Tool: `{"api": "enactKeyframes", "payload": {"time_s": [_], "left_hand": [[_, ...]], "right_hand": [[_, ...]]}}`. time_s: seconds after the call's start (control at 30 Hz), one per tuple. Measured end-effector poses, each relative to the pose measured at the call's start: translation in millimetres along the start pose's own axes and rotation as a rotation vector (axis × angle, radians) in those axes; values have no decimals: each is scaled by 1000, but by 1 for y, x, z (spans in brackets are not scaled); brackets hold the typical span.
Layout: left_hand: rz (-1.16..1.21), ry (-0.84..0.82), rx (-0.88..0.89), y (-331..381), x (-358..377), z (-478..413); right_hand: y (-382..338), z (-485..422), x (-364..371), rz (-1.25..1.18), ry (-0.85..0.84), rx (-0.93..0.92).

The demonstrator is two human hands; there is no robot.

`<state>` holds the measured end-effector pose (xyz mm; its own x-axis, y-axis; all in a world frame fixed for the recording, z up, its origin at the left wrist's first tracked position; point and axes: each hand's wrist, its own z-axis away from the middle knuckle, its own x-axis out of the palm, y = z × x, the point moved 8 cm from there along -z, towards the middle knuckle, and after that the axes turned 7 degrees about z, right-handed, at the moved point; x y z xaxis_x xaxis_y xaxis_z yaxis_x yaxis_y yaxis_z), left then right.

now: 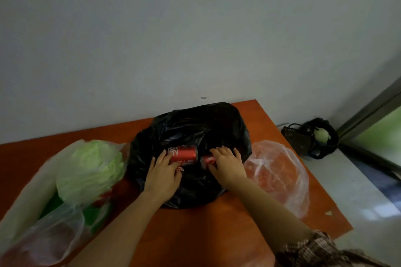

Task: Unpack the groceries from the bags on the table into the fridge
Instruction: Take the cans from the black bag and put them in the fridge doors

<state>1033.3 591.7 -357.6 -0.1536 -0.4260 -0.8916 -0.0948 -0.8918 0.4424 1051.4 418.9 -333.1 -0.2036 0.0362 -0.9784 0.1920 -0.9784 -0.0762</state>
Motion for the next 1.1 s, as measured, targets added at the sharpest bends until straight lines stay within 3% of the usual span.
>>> {"api": "enactKeyframes", "payload": {"time_s": [0.3, 0.6, 0.8, 1.1], "left_hand": [[70, -4, -144, -38, 5, -34], [64, -263, -57, -55, 18, -77], [230, -368, -43, -59, 24, -99], [480, -249, -66, -57, 20, -106]], "right_hand": [[6, -26, 39, 5, -161, 70], [1, -52, 48, 174, -220, 33], [-1, -67, 61, 270, -302, 18], [6, -65, 41, 224, -155, 22]]}}
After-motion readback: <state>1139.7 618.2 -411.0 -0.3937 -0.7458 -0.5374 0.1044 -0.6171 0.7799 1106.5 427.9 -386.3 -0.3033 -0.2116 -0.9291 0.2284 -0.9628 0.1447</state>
